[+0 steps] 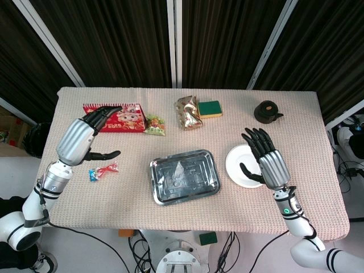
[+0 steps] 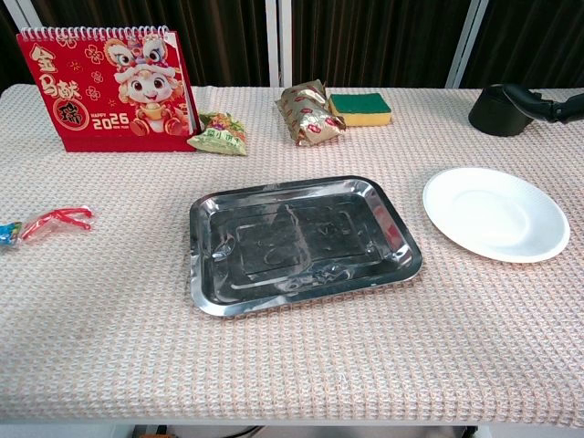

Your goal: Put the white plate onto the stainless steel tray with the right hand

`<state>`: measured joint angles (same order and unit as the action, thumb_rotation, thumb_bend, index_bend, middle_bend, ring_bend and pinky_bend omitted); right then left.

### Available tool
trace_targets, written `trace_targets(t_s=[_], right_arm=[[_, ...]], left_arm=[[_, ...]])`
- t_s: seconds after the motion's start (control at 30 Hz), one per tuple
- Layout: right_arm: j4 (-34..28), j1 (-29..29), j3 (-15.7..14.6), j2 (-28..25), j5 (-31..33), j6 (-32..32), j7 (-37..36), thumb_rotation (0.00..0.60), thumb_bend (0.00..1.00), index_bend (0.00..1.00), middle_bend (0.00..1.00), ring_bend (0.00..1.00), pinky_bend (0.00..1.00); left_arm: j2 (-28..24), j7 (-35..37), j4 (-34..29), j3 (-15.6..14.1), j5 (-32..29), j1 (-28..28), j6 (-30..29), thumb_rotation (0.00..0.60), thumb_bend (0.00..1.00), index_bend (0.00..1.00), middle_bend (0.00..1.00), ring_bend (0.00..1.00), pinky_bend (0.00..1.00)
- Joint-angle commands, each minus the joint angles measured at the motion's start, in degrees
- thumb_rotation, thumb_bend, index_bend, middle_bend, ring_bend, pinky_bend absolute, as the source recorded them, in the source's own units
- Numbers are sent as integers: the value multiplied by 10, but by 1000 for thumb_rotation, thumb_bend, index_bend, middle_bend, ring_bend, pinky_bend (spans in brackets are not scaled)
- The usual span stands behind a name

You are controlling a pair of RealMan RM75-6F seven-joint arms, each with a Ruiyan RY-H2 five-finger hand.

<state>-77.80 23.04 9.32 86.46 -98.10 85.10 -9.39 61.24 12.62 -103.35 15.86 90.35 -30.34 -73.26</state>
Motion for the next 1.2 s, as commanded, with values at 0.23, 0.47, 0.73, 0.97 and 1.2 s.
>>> trace_targets(t_s=[0.23,0.47,0.73,0.97,1.2], right_arm=[[7,2,-14,-4,13,-13,-2,600,347,0,0,0,0],[6,-12,-24,-5,27,-9,56,600,347,0,3,0,0],[-63,-53,-52,-47,104,-65,343,600,360,149,2,0,0],[-111,-84,-87,-106,119,-71,385,600,419,149,0,0,0],[-69,-103,-103,-107,146,-94,349,600,436,125,0,0,0]], left_arm=[[-2,-7,0,-10,-6,-3,-1,600,44,88,167,161,312],[-2,-3,4,-16,-19,-4,5,600,43,105,167,161,309],[0,-38,13,-25,-38,2,4,600,43,108,166,161,300],[-16,-71,9,-39,-77,5,37,600,44,101,134,131,245],[0,-112,36,-54,-113,22,36,600,43,99,105,105,175]])
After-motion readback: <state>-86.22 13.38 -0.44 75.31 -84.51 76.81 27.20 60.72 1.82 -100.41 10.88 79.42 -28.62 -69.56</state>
